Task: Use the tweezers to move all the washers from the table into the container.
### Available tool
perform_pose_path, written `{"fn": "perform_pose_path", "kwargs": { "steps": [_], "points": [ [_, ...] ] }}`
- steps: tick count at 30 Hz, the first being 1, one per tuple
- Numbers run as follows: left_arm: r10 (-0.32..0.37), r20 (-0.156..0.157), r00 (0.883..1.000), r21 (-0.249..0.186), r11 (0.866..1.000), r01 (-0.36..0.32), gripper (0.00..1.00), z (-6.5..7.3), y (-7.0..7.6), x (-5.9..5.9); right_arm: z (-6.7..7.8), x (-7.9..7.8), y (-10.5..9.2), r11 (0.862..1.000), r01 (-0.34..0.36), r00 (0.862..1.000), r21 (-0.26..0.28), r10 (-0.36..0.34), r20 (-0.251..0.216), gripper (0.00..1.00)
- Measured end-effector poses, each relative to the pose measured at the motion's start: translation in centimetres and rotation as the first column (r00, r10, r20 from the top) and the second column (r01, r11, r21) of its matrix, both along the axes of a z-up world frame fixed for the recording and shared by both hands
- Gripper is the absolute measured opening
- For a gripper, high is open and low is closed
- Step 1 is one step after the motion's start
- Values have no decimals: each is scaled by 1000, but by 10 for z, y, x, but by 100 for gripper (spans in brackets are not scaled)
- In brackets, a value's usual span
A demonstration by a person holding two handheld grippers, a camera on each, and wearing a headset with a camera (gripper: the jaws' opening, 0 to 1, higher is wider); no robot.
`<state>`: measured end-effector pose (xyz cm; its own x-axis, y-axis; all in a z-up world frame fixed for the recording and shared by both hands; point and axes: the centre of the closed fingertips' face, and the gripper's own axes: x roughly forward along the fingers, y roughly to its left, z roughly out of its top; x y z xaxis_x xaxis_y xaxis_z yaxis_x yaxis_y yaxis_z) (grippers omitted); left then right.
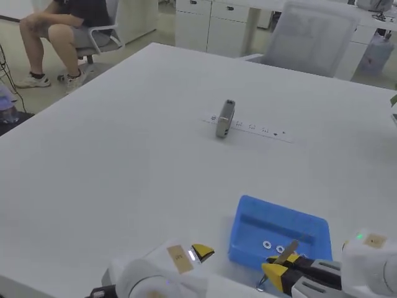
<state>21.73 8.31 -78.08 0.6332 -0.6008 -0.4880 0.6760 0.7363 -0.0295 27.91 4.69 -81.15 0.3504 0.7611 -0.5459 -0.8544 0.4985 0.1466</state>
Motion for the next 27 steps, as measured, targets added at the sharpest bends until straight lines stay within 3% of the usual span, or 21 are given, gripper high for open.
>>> {"fn": "perform_pose_path", "kwargs": {
  "steps": [10,16,21,22,27],
  "points": [
    [-6,-3,1000,5,1000,6,65,-1,-1,-1,-12,-6,1,999,-18,1000,-36,18,-6,4],
    [-6,-4,1000,5,1000,6,65,-1,-1,-1,-5,-4,-1,1000,-6,1000,-28,6,17,4],
    [-13,-6,1000,13,1000,13,64,-2,-1,-2,-12,-5,1,1000,-14,1000,-27,14,-9,4],
    [-12,-6,1000,12,1000,12,64,-2,-1,-2,-8,-4,3,1000,-12,1000,-9,12,6,4],
    [-9,-6,1000,12,1000,10,64,-2,0,-1,-10,-5,3,999,-26,1000,-18,26,13,4]
  ]
}}
